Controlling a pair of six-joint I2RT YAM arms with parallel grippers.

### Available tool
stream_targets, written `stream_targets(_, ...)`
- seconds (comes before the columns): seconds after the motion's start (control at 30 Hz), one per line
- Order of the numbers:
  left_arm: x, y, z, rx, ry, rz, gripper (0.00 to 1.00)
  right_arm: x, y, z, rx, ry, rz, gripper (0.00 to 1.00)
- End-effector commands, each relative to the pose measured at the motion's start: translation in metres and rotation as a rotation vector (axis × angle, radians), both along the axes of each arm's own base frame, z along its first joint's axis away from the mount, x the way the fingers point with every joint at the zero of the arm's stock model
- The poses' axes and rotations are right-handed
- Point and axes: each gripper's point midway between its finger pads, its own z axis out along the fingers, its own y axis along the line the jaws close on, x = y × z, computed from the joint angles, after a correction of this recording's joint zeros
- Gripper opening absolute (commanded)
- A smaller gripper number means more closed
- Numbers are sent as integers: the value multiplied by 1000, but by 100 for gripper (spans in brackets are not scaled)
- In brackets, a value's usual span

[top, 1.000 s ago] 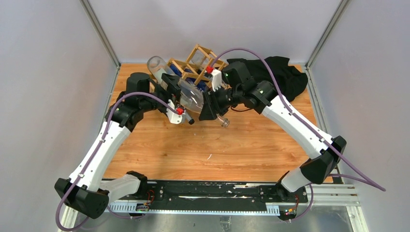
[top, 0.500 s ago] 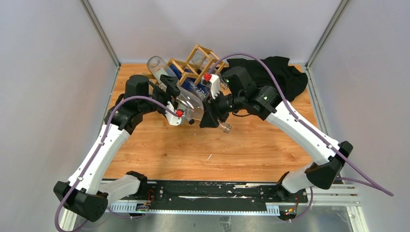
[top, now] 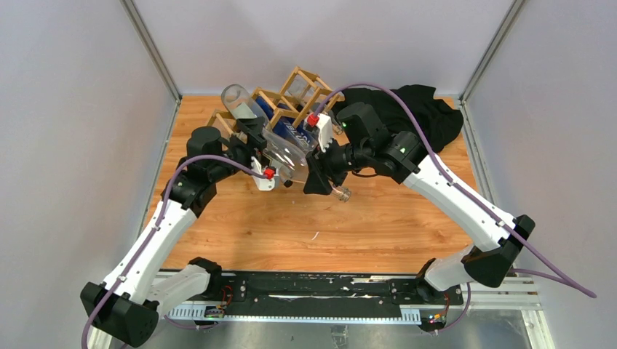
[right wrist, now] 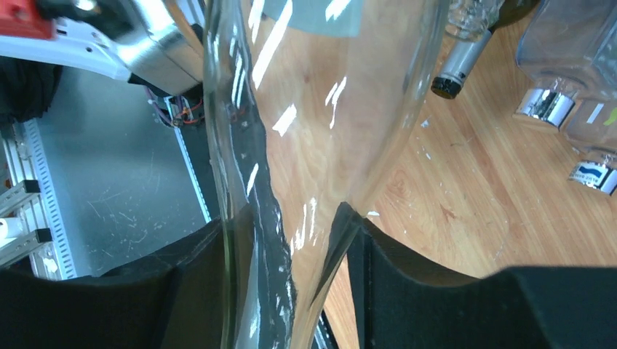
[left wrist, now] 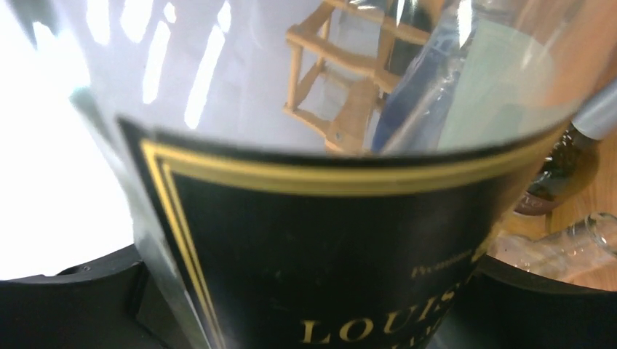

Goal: Take the wine bottle off the wine rack

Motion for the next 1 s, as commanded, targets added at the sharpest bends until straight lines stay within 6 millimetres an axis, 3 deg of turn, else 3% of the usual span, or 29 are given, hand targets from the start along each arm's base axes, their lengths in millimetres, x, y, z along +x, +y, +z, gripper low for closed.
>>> stream_targets(0.0, 5, -7, 69, -201, -248, -4, 3, -6, 23, 59, 199, -153, 102, 63)
stream_targets(0.13, 6, 0, 85, -246, -342, 32, 0, -4, 18, 65, 199, -179, 87, 81)
stream_targets(0.27, 5, 4, 94, -265, -391, 47, 0, -2, 13, 72, 208, -199, 79, 91)
stream_targets(0.5, -2, 9, 99, -266, -466, 55, 0, 6, -2, 92, 223, -272, 25, 95)
stream_targets(0.73, -10, 16, 101, -289, -526, 73, 0, 9, -21, 138, 294, -437, -42, 97)
stream_targets(0.97, -17, 27, 108, -398, -500, 119, 0, 15, -49, 170, 350, -557, -171, 98)
